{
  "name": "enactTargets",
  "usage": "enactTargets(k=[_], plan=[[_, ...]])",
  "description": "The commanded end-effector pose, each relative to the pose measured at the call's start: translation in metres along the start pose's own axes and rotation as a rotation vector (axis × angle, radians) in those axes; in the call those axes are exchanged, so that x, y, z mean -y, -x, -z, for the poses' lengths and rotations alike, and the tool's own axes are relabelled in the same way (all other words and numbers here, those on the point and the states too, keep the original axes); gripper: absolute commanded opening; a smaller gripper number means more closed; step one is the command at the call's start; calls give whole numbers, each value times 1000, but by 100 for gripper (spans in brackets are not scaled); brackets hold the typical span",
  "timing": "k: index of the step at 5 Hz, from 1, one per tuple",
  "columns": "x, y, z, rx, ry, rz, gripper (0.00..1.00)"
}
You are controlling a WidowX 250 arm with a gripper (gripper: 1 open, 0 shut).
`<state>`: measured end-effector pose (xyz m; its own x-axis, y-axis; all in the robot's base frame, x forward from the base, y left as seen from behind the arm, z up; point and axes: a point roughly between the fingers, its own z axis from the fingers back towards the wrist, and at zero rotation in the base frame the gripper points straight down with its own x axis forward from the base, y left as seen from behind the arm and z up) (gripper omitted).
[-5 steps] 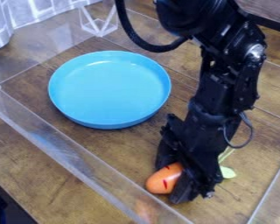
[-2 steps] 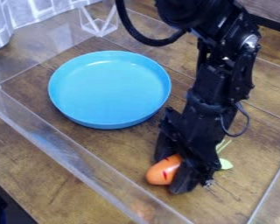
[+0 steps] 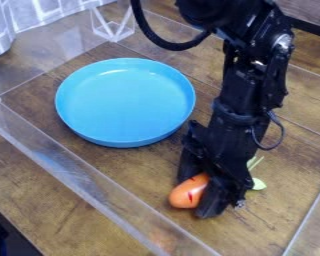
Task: Put the carrot in the blue tray
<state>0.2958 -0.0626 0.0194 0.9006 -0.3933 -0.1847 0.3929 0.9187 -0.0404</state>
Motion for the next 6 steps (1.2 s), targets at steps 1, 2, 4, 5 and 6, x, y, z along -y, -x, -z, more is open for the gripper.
enactTargets(k=[1, 2, 4, 5, 6], plan=[[-7, -2, -4, 19, 11, 6, 0], [-7, -3, -4, 14, 24, 4, 0], [-13, 4, -25, 7, -6, 2, 0], [-15, 7, -35, 2, -18, 2, 0], [-18, 10, -43, -4, -28, 2, 0]])
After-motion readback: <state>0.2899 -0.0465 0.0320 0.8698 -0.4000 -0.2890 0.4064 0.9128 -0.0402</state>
